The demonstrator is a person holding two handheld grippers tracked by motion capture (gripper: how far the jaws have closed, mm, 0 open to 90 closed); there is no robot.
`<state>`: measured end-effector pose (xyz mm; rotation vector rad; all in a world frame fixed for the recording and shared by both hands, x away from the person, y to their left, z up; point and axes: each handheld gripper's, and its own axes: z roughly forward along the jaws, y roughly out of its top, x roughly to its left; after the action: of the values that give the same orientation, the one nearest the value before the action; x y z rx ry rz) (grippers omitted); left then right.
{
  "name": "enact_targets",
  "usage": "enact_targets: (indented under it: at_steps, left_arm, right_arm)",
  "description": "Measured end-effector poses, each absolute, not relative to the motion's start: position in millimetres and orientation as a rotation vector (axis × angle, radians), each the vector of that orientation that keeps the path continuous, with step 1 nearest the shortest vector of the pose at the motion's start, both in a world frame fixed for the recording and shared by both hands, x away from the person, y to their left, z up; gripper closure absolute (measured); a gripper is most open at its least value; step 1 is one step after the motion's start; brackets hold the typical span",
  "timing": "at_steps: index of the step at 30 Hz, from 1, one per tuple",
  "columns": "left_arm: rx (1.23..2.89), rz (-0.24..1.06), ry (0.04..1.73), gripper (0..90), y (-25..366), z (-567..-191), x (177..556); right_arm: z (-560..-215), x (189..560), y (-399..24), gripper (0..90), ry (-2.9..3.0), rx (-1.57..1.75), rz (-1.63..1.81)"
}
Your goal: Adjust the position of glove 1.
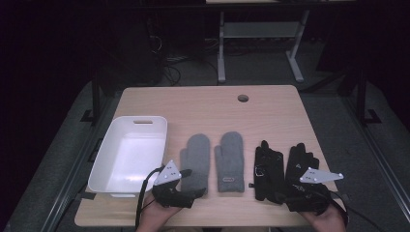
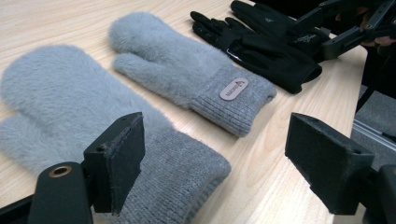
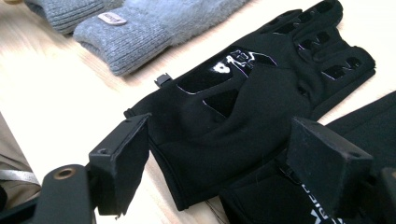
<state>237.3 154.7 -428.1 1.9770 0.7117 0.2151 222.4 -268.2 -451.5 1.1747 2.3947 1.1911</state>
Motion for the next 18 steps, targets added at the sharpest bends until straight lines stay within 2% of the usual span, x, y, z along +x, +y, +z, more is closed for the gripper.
enact_targets:
  at_steps: [18]
  left_arm:
    - [1.965, 0.231, 0.703, 19.5, 158.8, -423.4, 232.7]
  right_arm:
    - [-438.6, 231.1, -245.5, 17.3, 2.471, 1.117, 1.206]
